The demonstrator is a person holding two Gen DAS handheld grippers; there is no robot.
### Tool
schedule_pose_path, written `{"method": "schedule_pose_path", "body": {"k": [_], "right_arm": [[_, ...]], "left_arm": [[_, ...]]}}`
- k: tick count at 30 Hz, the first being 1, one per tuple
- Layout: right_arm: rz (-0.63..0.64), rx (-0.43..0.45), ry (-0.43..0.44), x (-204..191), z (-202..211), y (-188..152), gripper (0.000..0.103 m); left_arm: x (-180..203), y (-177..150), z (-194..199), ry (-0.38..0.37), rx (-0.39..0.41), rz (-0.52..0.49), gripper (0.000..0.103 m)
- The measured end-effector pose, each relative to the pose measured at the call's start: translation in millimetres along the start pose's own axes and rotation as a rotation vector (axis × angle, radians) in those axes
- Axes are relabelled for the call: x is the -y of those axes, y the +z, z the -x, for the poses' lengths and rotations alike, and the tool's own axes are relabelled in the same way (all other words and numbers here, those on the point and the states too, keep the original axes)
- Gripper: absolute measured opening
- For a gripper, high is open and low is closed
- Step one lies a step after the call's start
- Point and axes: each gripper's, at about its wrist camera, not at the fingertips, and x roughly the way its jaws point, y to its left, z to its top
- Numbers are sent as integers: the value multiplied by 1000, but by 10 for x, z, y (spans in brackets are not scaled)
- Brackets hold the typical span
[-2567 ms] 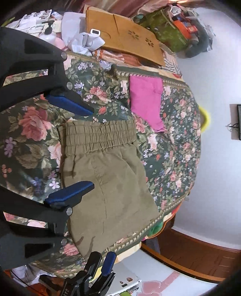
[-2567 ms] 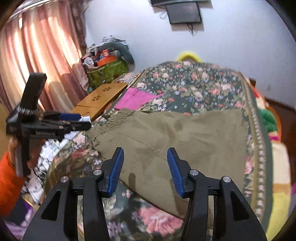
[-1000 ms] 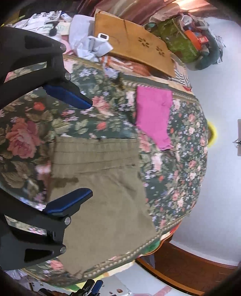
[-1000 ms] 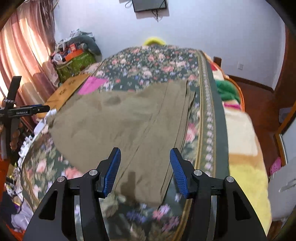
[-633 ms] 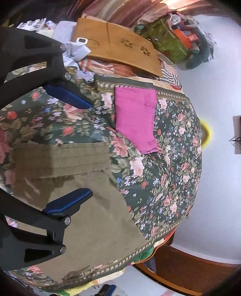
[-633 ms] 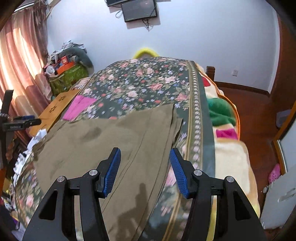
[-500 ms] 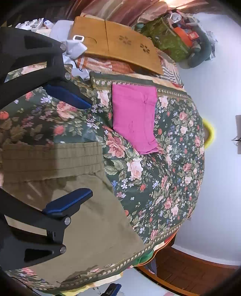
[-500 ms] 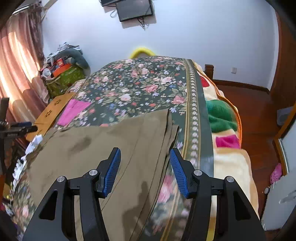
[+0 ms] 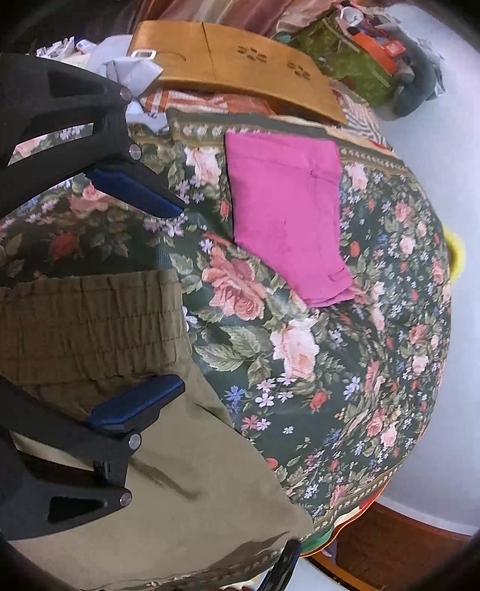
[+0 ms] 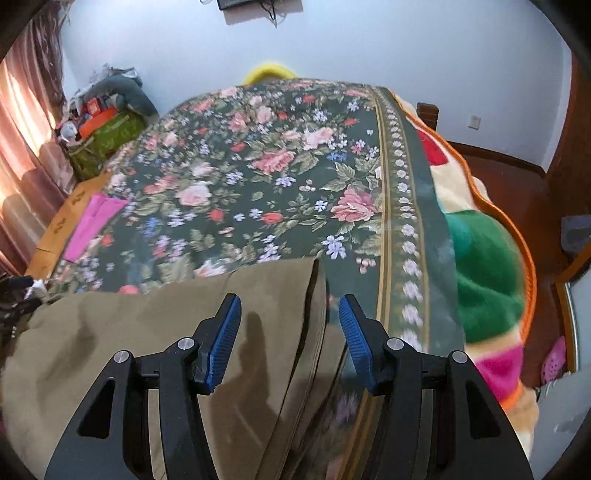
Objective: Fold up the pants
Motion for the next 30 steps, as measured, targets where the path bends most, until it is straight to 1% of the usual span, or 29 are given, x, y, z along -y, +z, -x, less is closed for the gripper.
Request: {"method": "schedule_pose_path", "body": {"k": [3, 4, 5, 6, 7, 8, 9, 13, 19, 24, 26, 27, 28, 30], "right_arm": [[-10, -36, 21, 81, -199, 50, 51], [-17, -48, 28, 100, -237, 55, 48], [-22, -49, 38, 118, -267, 58, 36], [-19, -50, 50, 119, -279, 57, 30], [-14, -59, 57, 111, -292, 53, 19], [-9, -70, 53, 110, -307, 47, 12], [-3, -77, 57, 104, -321, 38, 10], [19, -80, 36, 67, -375, 11, 8], [22, -78, 9, 54, -384, 54, 7], [69, -87, -59, 49, -275, 164, 8], [110, -76, -102, -30, -163, 171, 9], [138, -66, -120, -80, -107, 170, 9], [167, -51, -134, -142, -38, 170, 9], [214, -26, -134, -273, 111, 176, 18]], "left_arm": [[-31, -19, -17, -18, 14, 15, 88], [-43, -28, -17, -22, 20, 19, 88], [-52, -40, -18, -24, 25, 23, 88], [-63, -58, -21, -24, 32, 27, 88], [-78, -73, -22, -21, 40, 36, 88], [-86, -79, -27, -11, 47, 45, 88], [-95, -90, -22, 0, 55, 53, 88], [-139, -135, 20, 38, 96, 101, 85], [-141, -150, 19, 69, 101, 118, 85], [-189, -143, 47, 29, 71, 144, 85], [-180, -134, 102, 18, 64, 150, 85], [-163, -131, 147, 24, 70, 141, 85], [-146, -130, 185, 32, 76, 130, 85], [-72, -121, 315, 48, 93, 91, 85]]}}
